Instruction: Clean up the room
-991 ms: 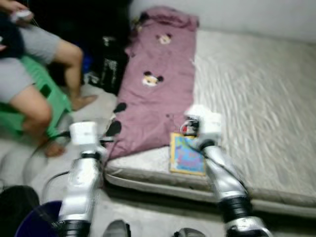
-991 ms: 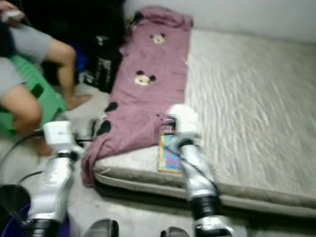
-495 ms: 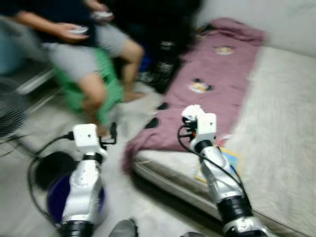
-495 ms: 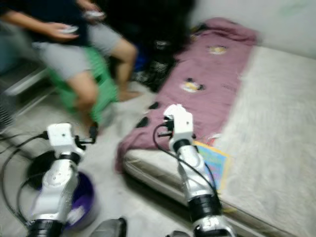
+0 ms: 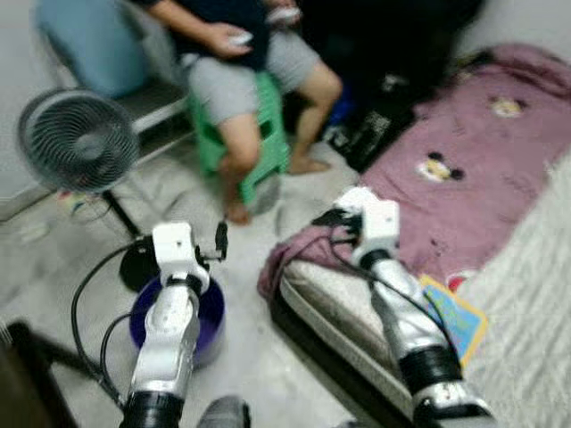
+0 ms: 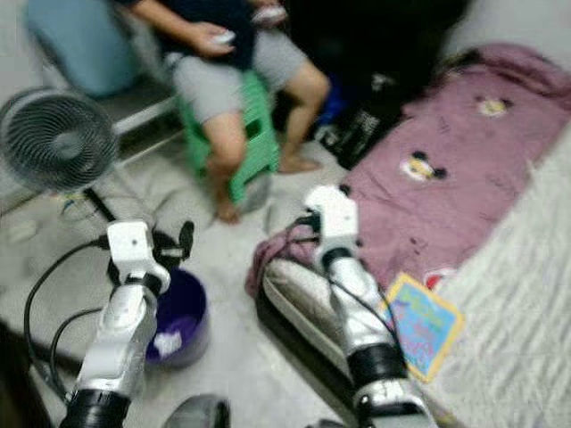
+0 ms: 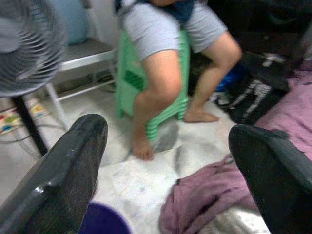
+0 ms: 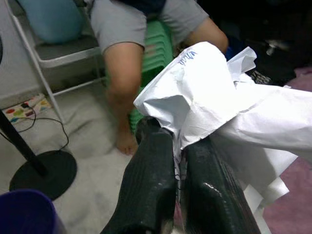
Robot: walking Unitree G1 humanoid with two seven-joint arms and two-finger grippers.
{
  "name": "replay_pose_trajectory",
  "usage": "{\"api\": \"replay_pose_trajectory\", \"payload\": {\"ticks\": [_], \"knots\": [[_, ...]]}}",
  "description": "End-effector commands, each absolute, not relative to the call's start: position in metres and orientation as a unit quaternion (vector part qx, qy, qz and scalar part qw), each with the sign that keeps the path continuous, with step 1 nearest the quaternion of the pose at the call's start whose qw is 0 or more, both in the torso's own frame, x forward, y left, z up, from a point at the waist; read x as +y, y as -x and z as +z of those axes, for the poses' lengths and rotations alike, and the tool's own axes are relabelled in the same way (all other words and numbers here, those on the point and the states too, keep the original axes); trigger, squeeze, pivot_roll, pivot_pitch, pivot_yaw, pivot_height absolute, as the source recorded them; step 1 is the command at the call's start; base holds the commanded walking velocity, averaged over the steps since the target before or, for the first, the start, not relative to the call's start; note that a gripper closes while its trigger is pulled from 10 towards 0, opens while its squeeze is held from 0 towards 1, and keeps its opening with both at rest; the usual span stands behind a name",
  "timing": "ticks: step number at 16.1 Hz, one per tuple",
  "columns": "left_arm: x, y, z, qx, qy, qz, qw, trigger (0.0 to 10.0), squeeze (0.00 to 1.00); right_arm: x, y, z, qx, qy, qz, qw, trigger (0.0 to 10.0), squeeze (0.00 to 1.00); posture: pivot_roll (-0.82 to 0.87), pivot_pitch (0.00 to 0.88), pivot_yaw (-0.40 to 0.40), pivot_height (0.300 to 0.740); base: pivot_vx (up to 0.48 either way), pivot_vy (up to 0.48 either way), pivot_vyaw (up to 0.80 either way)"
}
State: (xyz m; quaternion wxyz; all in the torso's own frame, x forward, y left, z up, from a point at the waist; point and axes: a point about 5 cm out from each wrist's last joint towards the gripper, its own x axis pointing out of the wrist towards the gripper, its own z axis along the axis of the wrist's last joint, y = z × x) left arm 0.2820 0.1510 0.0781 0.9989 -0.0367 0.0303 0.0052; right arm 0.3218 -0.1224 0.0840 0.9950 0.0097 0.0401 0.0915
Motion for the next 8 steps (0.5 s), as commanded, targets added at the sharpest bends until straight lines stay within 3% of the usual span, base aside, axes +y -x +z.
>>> {"api": "replay_pose_trajectory", "payload": {"ticks": [1,5,8], "knots": [[0.1620,-0.2809,0.0810,0.022,0.027,0.023,0.999,10.0,0.00,-0.1112,-0.3218,0.0847,0.037,-0.017,0.107,0.993,10.0,0.00,-0.03,0.040,-0.006,0.740,0.000,0.000,0.80],[0.1648,-0.2772,0.0804,0.020,0.028,0.032,0.999,10.0,0.00,-0.1096,-0.3234,0.0831,0.042,-0.016,0.114,0.993,10.0,0.00,0.00,0.035,-0.033,0.740,0.000,0.000,0.80],[0.1678,-0.2753,0.0810,0.017,0.029,0.046,0.998,10.0,0.00,-0.1063,-0.3253,0.0830,0.043,-0.013,0.124,0.991,10.0,0.00,0.01,0.035,-0.049,0.740,0.000,0.000,0.34]]}}
